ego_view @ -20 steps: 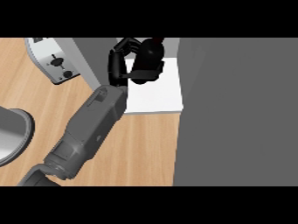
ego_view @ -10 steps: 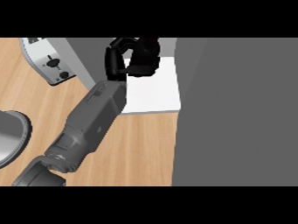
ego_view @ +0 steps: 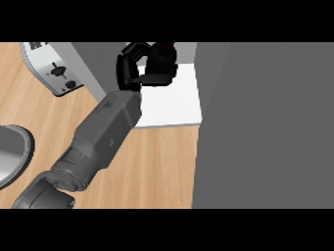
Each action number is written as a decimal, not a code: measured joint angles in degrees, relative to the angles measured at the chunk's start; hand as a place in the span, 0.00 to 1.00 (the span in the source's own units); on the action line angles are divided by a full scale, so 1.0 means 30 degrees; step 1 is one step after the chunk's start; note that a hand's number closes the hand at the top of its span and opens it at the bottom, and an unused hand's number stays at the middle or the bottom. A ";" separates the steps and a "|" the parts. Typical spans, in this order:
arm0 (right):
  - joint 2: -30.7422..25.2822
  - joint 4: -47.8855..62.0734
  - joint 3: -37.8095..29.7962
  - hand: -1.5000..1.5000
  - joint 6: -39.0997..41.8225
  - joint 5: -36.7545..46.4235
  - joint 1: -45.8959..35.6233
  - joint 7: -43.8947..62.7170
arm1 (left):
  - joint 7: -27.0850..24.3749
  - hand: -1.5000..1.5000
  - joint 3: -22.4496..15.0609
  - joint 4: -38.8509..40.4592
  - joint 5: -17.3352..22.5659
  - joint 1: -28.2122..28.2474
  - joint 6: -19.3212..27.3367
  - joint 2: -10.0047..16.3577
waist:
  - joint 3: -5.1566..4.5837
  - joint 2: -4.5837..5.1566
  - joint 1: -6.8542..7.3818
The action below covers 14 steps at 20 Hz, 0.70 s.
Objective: Pick up the wine, place it into the cabinet and close the cabinet
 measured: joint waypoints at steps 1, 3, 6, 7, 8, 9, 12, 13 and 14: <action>0.0006 0.0012 0.0004 0.00 0.0028 -0.0004 -0.0014 -0.0081 | -0.0221 1.00 0.0058 0.0145 -0.0022 -0.0025 -0.0018 -0.0004 | 0.0018 0.0002 -0.0021; -0.0004 -0.0035 0.0086 0.00 0.0051 -0.0022 0.0079 -0.0027 | -0.0396 1.00 0.0149 0.0454 -0.0049 -0.0106 0.0009 0.0000 | 0.0007 0.0009 -0.0044; -0.0052 -0.0002 -0.0054 0.00 0.0106 -0.0035 0.0094 -0.0145 | -0.0414 0.00 0.0252 0.0942 -0.0180 -0.0319 0.0092 0.0033 | 0.0010 0.0027 -0.0064; -0.0103 -0.0030 -0.0044 0.00 0.0175 -0.0045 0.0203 -0.0150 | -0.0494 0.00 0.0270 0.1060 -0.0243 -0.0327 0.0205 0.0039 | 0.0025 0.0012 -0.0094; -0.0004 -0.0037 0.0219 0.00 0.0183 -0.0022 0.0358 -0.0216 | -0.0439 0.00 0.0293 0.1208 -0.0293 -0.0383 0.0313 0.0015 | 0.0023 0.0015 -0.0079; 0.0000 -0.0035 0.0242 0.00 0.0187 -0.0013 0.0338 -0.0265 | -0.0399 0.00 0.0286 0.1355 -0.0375 -0.0430 0.0439 0.0019 | 0.0024 0.0017 -0.0071; 0.0066 0.0036 0.0314 0.00 0.0211 0.0027 0.0336 -0.0532 | -0.0383 0.00 0.0226 0.1695 -0.0650 -0.0532 0.0715 0.0045 | 0.0039 0.0025 -0.0077; -0.0046 0.0052 0.0080 0.00 0.0292 0.0002 0.0305 -0.0571 | -0.0344 0.00 0.0212 0.1775 -0.0729 -0.0568 0.0818 0.0034 | 0.0038 0.0027 -0.0061; 0.0054 0.0074 0.0205 0.00 0.0220 0.0024 0.0291 -0.0630 | -0.0476 0.00 0.0234 0.1886 -0.0774 -0.0519 0.1004 0.0012 | 0.0029 0.0065 -0.0088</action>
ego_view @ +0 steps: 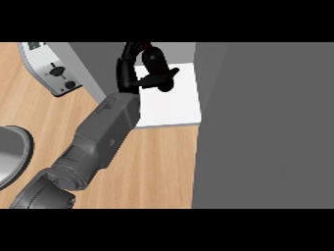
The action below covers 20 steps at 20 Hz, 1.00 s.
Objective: Pick up the wine, place it into the cabinet and close the cabinet
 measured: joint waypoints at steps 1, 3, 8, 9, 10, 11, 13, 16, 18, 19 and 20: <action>0.0062 -0.0003 0.0096 0.00 -0.0094 0.0021 -0.0069 0.0015 | -0.0050 0.00 -0.0049 0.0098 -0.0108 0.0032 0.0107 -0.0011 | -0.0003 0.0005 0.0004; -0.0022 0.0001 -0.0045 0.00 -0.0067 0.0002 -0.0070 0.0073 | -0.0056 0.00 -0.0090 0.0328 -0.0232 0.0106 0.0356 -0.0008 | -0.0015 0.0033 -0.0051; -0.0069 -0.0031 -0.0042 0.00 -0.0366 0.0003 -0.0500 0.0516 | -0.0068 0.00 -0.0287 0.0706 -0.0672 0.0206 0.0744 0.0047 | -0.0022 0.0083 -0.0149; -0.0037 -0.0050 0.0094 0.00 -0.0437 0.0015 -0.0524 0.0625 | -0.0209 0.00 -0.0323 0.0705 -0.0751 0.0312 0.0742 0.0039 | -0.0017 0.0076 -0.0170; -0.0025 -0.0034 0.0219 0.00 -0.0430 0.0039 -0.0554 0.0602 | -0.0442 0.00 -0.0290 0.0724 -0.0750 0.0476 0.0948 0.0008 | -0.0025 0.0101 -0.0204; -0.0119 -0.0026 0.0077 0.00 -0.0436 0.0031 -0.0651 0.0706 | -0.0438 0.00 -0.0226 0.0707 -0.0727 0.0489 0.0944 -0.0002 | -0.0035 0.0110 -0.0192; -0.0237 -0.0049 0.0078 0.00 -0.0355 0.0029 -0.0699 0.0752 | -0.0697 0.00 -0.0076 0.0521 -0.0653 0.0573 0.0908 -0.0012 | -0.0033 0.0106 -0.0199; -0.0137 0.0034 0.0127 0.00 -0.0351 0.0049 -0.0698 0.0528 | -0.0965 0.00 0.0073 0.0357 -0.0593 0.0626 0.0794 -0.0021 | -0.0030 0.0119 -0.0195; -0.0101 0.0034 0.0242 0.00 -0.0289 0.0043 -0.0662 0.0455 | -0.0986 0.00 0.0142 0.0365 -0.0590 0.0645 0.0700 -0.0012 | -0.0018 0.0110 -0.0237; -0.0150 0.0023 0.0143 0.00 -0.0231 0.0021 -0.0601 0.0436 | -0.1026 0.00 0.0177 0.0317 -0.0590 0.0662 0.0510 -0.0008 | -0.0022 0.0116 -0.0238; -0.0172 -0.0006 0.0119 0.00 -0.0194 0.0008 -0.0518 0.0403 | -0.1121 0.00 0.0180 0.0288 -0.0623 0.0713 0.0397 -0.0014 | -0.0014 0.0103 -0.0253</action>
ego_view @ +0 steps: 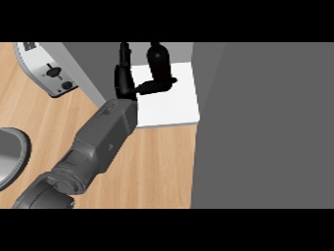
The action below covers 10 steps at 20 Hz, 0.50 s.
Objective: Pick up the wine, place it into the cabinet and close the cabinet
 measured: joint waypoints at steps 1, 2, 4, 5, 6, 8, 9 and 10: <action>-0.0001 -0.0009 -0.0050 0.00 -0.0086 -0.0005 -0.0119 0.0093 | -0.0079 0.00 -0.0028 -0.0005 -0.0063 0.0014 -0.0078 -0.0004 | -0.0003 0.0001 0.0012; -0.0038 -0.0029 -0.0065 0.00 -0.0107 -0.0014 -0.0224 0.0172 | -0.0153 0.00 0.0012 -0.0029 -0.0062 0.0029 -0.0142 0.0000 | -0.0004 -0.0002 0.0003; 0.0102 -0.0027 0.0179 0.00 -0.0090 0.0009 0.0005 -0.0016 | -0.0366 0.00 0.0000 -0.0129 -0.0126 0.0086 -0.0546 -0.0005 | -0.0008 -0.0001 0.0009; 0.0174 -0.0041 0.0336 0.00 -0.0109 0.0024 0.0080 -0.0050 | -0.0447 0.00 -0.0009 -0.0150 -0.0166 0.0122 -0.0758 -0.0002 | -0.0004 -0.0008 -0.0002; 0.0158 -0.0047 0.0318 0.00 -0.0049 0.0016 0.0109 -0.0127 | -0.0548 0.00 0.0002 -0.0189 -0.0179 0.0156 -0.0943 -0.0005 | 0.0000 -0.0012 -0.0005; 0.0214 -0.0005 0.0348 0.00 -0.0171 0.0041 -0.0010 -0.0085 | -0.0534 0.00 -0.0090 -0.0114 -0.0317 0.0111 -0.1252 -0.0009 | -0.0017 0.0004 0.0033; 0.0152 0.0006 0.0268 0.00 -0.0125 0.0033 0.0030 -0.0071 | -0.0452 0.00 -0.0139 -0.0055 -0.0386 0.0086 -0.1414 -0.0010 | -0.0022 0.0007 0.0045; 0.0154 0.0017 0.0280 0.00 -0.0168 0.0033 -0.0060 0.0005 | -0.0343 0.00 -0.0158 -0.0033 -0.0394 0.0065 -0.1655 -0.0017 | -0.0029 0.0012 0.0061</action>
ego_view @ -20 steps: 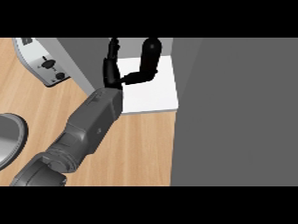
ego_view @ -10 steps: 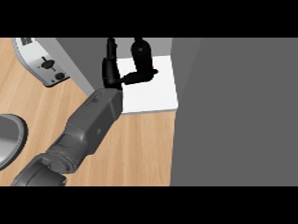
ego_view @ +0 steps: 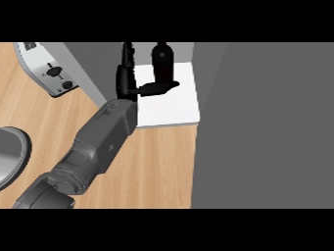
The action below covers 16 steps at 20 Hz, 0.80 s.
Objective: Pick up the wine, place it into the cabinet and close the cabinet
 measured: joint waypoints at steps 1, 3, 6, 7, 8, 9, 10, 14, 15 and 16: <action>-0.0066 -0.0006 -0.0066 0.00 -0.0003 -0.0010 -0.0104 0.0089 | -0.0024 0.00 -0.0042 -0.0009 -0.0035 0.0014 -0.0231 0.0003 | -0.0002 -0.0003 -0.0004; -0.0156 -0.0023 -0.0245 0.00 -0.0017 -0.0047 -0.0151 0.0249 | -0.0183 0.00 -0.0200 -0.0076 -0.0116 0.0112 -0.0576 0.0000 | 0.0002 -0.0037 -0.0006; -0.0118 -0.0023 -0.0052 0.00 -0.0080 -0.0038 -0.0259 0.0368 | -0.0223 0.00 -0.0332 -0.0127 -0.0010 0.0222 -0.0899 0.0010 | 0.0010 -0.0084 -0.0035; -0.0171 -0.0026 -0.0145 0.00 -0.0077 -0.0056 -0.0306 0.0457 | -0.0186 0.00 -0.0373 -0.0195 0.0066 0.0247 -0.1036 -0.0001 | -0.0003 -0.0089 -0.0013; -0.0052 0.0007 0.0072 0.00 -0.0146 -0.0033 -0.0337 0.0460 | -0.0149 0.00 -0.0414 -0.0254 0.0192 0.0276 -0.1160 0.0001 | -0.0006 -0.0095 -0.0016; 0.0017 -0.0006 0.0143 0.00 -0.0195 -0.0026 -0.0280 0.0433 | -0.0146 0.00 -0.0442 -0.0347 0.0280 0.0310 -0.1370 -0.0011 | -0.0016 -0.0098 0.0003; 0.0060 -0.0001 0.0247 0.00 -0.0184 -0.0015 -0.0193 0.0368 | -0.0178 0.00 -0.0472 -0.0414 0.0413 0.0350 -0.1487 -0.0002 | -0.0014 -0.0108 -0.0016; 0.0125 0.0010 0.0470 0.00 -0.0390 0.0013 -0.0495 0.0637 | -0.0366 0.00 -0.0697 -0.0847 0.1194 0.0615 -0.1950 -0.0001 | -0.0003 -0.0177 -0.0071; 0.0127 -0.0012 0.0444 0.00 -0.0379 0.0007 -0.0394 0.0603 | -0.0348 0.00 -0.0836 -0.0982 0.1450 0.0702 -0.1974 0.0005 | -0.0005 -0.0201 -0.0080; 0.0096 0.0208 0.0234 0.00 -0.0287 -0.0104 -0.0479 0.0393 | -0.0326 0.00 -0.1004 -0.1145 0.1714 0.0775 -0.1988 0.0001 | -0.0007 -0.0206 -0.0059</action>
